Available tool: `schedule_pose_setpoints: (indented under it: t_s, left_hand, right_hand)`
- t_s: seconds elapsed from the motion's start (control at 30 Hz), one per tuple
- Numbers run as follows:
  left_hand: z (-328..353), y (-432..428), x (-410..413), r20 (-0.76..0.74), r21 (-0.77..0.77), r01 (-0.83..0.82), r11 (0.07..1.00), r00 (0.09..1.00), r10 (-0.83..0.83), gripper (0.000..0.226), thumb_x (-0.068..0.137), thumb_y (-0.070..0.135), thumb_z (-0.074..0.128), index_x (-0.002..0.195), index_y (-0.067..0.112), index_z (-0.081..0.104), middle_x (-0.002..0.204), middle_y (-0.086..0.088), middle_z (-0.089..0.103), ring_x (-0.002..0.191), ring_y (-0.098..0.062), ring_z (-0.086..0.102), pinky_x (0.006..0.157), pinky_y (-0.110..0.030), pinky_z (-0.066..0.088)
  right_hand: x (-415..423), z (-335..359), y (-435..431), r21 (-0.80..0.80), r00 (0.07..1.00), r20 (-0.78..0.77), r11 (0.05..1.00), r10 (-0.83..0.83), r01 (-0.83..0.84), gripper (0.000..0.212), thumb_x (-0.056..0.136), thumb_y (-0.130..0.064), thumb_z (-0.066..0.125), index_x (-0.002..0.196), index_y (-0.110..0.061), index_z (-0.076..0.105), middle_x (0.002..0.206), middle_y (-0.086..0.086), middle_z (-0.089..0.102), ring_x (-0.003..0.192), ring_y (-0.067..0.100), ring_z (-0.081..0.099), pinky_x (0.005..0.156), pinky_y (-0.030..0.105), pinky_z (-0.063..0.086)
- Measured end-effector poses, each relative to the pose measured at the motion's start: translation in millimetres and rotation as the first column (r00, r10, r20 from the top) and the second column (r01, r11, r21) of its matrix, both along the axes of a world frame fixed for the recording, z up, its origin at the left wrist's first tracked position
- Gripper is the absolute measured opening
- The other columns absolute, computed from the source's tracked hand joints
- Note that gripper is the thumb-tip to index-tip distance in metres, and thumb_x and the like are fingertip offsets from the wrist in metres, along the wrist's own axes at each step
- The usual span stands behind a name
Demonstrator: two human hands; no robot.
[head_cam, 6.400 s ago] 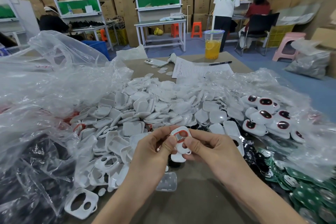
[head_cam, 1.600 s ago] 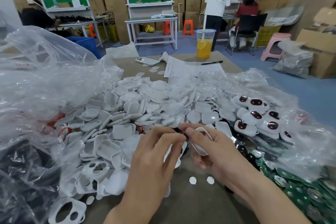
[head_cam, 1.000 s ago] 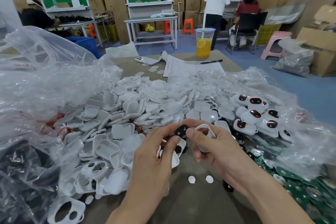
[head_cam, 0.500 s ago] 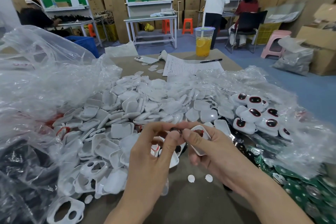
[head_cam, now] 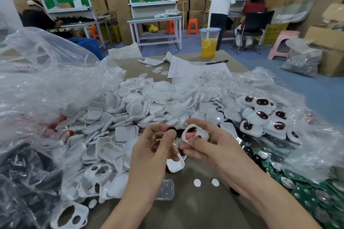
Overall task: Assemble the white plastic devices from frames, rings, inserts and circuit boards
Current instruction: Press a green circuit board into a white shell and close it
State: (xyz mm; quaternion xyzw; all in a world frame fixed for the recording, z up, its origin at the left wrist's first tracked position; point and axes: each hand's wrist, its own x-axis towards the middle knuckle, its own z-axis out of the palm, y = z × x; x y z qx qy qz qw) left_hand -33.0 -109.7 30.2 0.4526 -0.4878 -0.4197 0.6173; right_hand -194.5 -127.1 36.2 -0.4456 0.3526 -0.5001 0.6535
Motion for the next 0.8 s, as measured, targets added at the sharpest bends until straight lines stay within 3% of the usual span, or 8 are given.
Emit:
schedule_pose_setpoints:
  t_s: [0.13,0.2,0.33,0.43,0.57,0.7,0.8]
  left_hand:
    - [0,2,-2,0.111,-0.046,0.038,0.998,0.993,-0.033,0.008,0.087,0.036,0.065,0.091,0.036,0.070,0.069,0.006,0.067,0.058,-0.010,0.060,0.063,-0.020,0.049]
    - [-1,5,-5,0.188,-0.063,0.031,0.998,0.982,-0.019,0.017,0.093,0.026,0.065,0.092,0.042,0.071,0.073,0.011,0.069,0.061,-0.004,0.061,0.060,-0.013,0.047]
    - [-3,4,-9,0.286,-0.073,-0.063,0.995,0.955,0.082,0.025,0.093,0.020,0.069,0.094,0.044,0.066,0.084,0.015,0.073,0.076,-0.001,0.067,0.064,-0.014,0.047]
    - [-4,2,-6,0.242,-0.080,-0.123,0.989,0.960,0.139,0.020,0.091,0.020,0.073,0.086,0.038,0.066,0.084,0.017,0.071,0.075,-0.002,0.066,0.064,-0.013,0.047]
    - [-2,3,-7,0.195,-0.075,-0.083,0.994,0.976,0.096,0.020,0.091,0.020,0.071,0.085,0.038,0.065,0.082,0.011,0.072,0.067,-0.007,0.066,0.062,-0.016,0.049]
    - [1,4,-8,0.109,-0.047,-0.059,0.997,0.992,0.064,0.018,0.092,0.021,0.070,0.083,0.036,0.064,0.080,0.008,0.072,0.066,-0.010,0.065,0.058,-0.015,0.050]
    - [3,3,-6,0.107,-0.015,-0.014,1.000,0.994,0.015,0.008,0.083,0.042,0.068,0.088,0.041,0.062,0.082,0.006,0.072,0.068,-0.009,0.065,0.062,-0.018,0.049]
  right_hand:
    - [0,0,-2,-0.034,0.990,-0.112,0.996,-0.086,0.083,0.029,0.089,-0.009,0.071,0.116,-0.020,0.069,0.094,0.010,0.078,0.089,0.022,0.076,0.072,0.019,0.058]
    - [0,-1,-2,-0.056,0.983,-0.148,0.993,-0.107,0.100,0.026,0.091,-0.011,0.069,0.115,-0.021,0.070,0.093,0.008,0.078,0.086,0.019,0.076,0.071,0.017,0.056]
    - [6,-2,1,-0.097,0.990,-0.121,0.993,-0.074,0.062,0.026,0.099,-0.010,0.059,0.108,-0.026,0.076,0.102,0.003,0.078,0.091,0.021,0.076,0.077,0.017,0.057]
    - [10,-2,3,-0.122,0.995,-0.093,0.993,-0.017,0.005,0.028,0.101,-0.007,0.056,0.110,-0.025,0.076,0.107,0.003,0.076,0.098,0.020,0.074,0.083,0.020,0.057]
    - [14,-3,5,-0.168,0.994,-0.102,0.986,-0.034,0.017,0.031,0.099,-0.003,0.059,0.109,-0.026,0.077,0.107,0.004,0.077,0.100,0.018,0.073,0.082,0.022,0.058]
    - [13,-1,6,-0.178,0.986,-0.148,0.983,-0.077,0.050,0.029,0.097,-0.008,0.063,0.107,-0.032,0.078,0.101,0.002,0.078,0.092,0.016,0.075,0.075,0.021,0.058]
    - [12,0,5,-0.186,0.976,-0.194,0.981,-0.095,0.059,0.027,0.095,-0.013,0.066,0.105,-0.035,0.078,0.096,-0.001,0.078,0.076,0.010,0.071,0.068,0.020,0.056]
